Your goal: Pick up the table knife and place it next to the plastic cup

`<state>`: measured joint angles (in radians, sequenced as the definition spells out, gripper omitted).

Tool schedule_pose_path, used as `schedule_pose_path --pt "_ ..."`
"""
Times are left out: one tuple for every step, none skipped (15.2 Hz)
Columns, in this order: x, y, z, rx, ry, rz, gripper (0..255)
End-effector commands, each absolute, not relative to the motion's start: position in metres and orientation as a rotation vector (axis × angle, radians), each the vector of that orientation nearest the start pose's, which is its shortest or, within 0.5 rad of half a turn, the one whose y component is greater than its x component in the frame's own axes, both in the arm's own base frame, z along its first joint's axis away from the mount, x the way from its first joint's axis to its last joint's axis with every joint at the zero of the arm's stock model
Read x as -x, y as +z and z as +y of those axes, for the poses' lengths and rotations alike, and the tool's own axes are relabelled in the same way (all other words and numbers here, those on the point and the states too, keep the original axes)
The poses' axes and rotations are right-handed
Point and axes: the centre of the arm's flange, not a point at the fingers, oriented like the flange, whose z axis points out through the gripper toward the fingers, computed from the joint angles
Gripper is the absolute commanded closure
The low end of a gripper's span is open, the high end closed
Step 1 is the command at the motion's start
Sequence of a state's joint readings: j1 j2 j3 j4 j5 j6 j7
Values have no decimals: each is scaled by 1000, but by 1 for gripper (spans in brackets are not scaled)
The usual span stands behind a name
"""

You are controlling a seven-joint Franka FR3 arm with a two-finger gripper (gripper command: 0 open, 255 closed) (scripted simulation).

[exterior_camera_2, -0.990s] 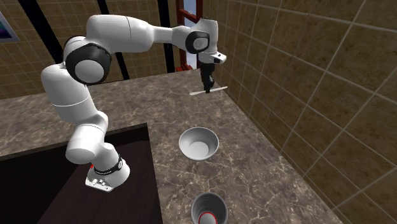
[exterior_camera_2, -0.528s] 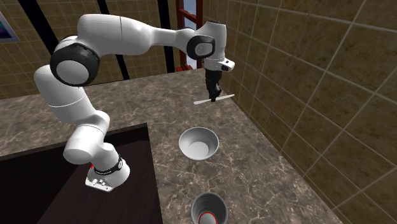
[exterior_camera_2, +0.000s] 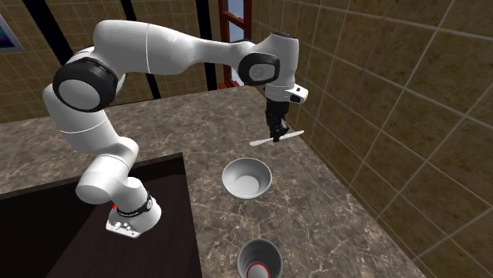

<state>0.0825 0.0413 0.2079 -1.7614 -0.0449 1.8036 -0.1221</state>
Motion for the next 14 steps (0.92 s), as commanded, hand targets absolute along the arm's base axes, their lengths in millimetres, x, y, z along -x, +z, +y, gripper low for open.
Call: schedule_pose_path --pt "-561 529 131 3105 -8 -669 255" --pt "-565 529 119 3105 -8 -669 255" --pt "-570 529 107 3105 -8 -669 255" --pt "-575 529 94 3105 -8 -669 255" --pt "-579 529 82 3105 -8 -669 255" --pt "-584 529 70 3105 -8 -669 255" --pt "-588 529 57 3105 -8 -669 255" --pt "-593 529 45 3105 -8 -669 255" --pt "-598 529 32 3105 -8 -669 255" --pt "-602 529 20 3105 -8 -669 255" --pt "-607 529 8 3105 -8 -669 255" --pt "-611 529 -5 3105 -8 -669 255" --pt "-616 529 -17 3105 -8 -669 255" --pt "-621 529 -29 3105 -8 -669 255"
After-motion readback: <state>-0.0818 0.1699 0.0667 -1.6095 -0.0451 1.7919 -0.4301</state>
